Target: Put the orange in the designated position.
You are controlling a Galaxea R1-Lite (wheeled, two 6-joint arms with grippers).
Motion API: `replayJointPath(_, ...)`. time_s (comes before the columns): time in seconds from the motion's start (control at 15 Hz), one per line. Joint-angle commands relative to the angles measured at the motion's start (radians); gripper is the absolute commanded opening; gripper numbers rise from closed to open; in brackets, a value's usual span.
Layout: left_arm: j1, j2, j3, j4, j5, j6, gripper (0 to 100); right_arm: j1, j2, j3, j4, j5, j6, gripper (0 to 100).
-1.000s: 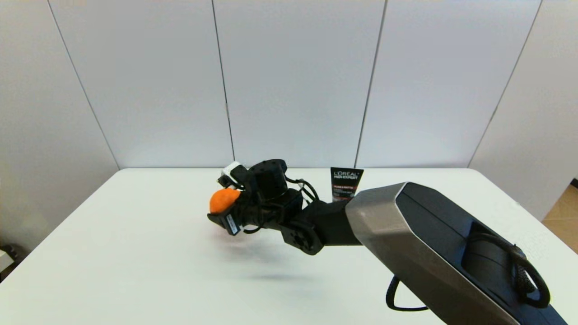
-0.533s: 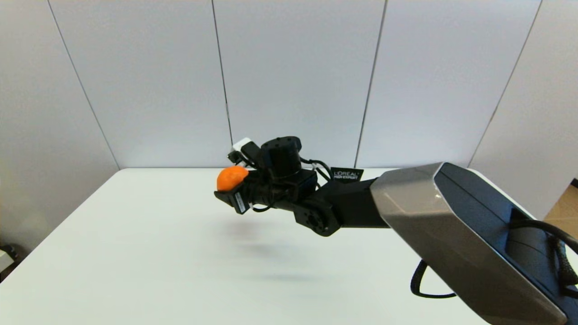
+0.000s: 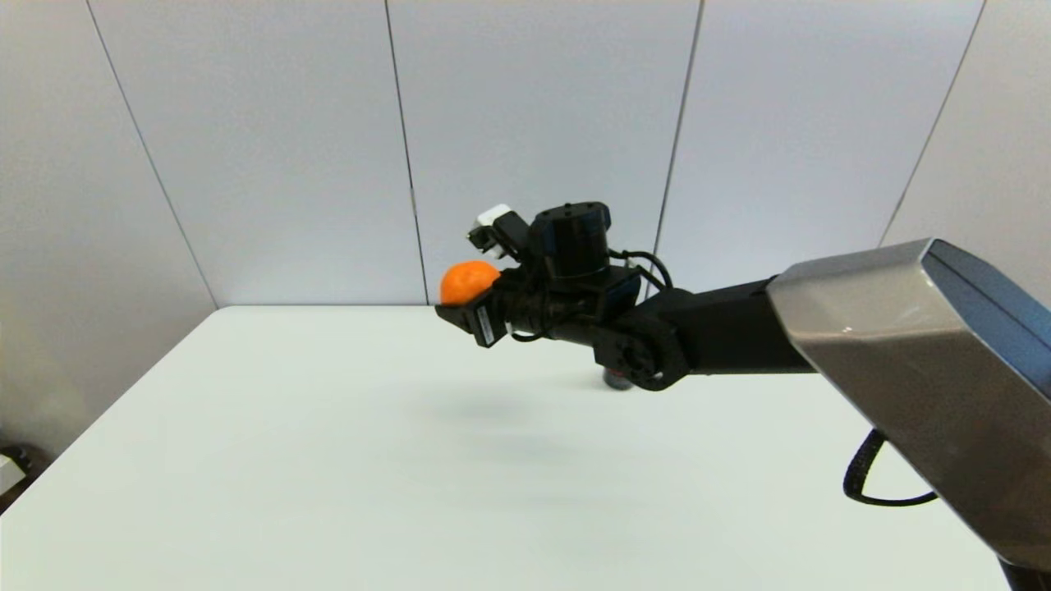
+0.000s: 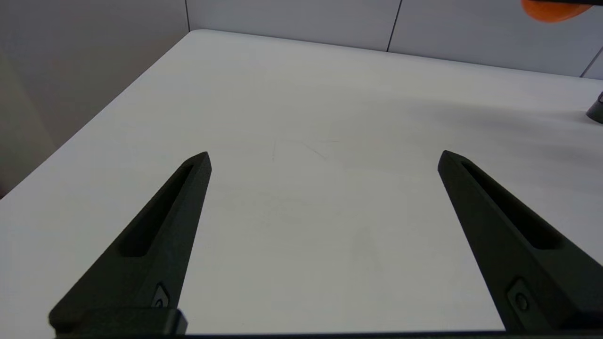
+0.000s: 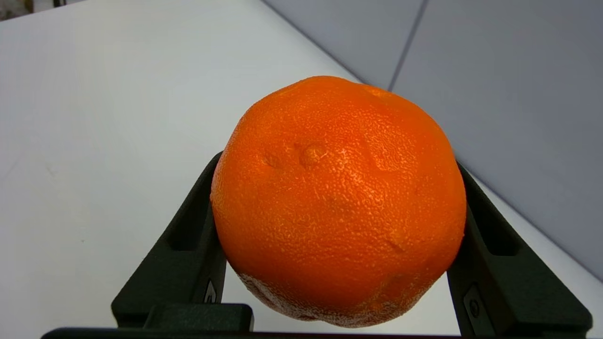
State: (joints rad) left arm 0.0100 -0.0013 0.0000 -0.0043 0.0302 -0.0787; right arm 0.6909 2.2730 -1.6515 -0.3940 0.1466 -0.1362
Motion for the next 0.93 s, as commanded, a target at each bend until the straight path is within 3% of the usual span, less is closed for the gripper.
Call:
replayJointPath(0.07, 0.001, 0.001, 0.000, 0.000, 0.000, -0.001, 100, -0.062, -0.115, 0.088, -0.006, 0.002, -0.008, 0)
replayJointPath(0.93, 0.001, 0.001, 0.000, 0.000, 0.000, -0.001, 100, -0.240, -0.320, 0.294, 0.000, 0.004, -0.014, 0)
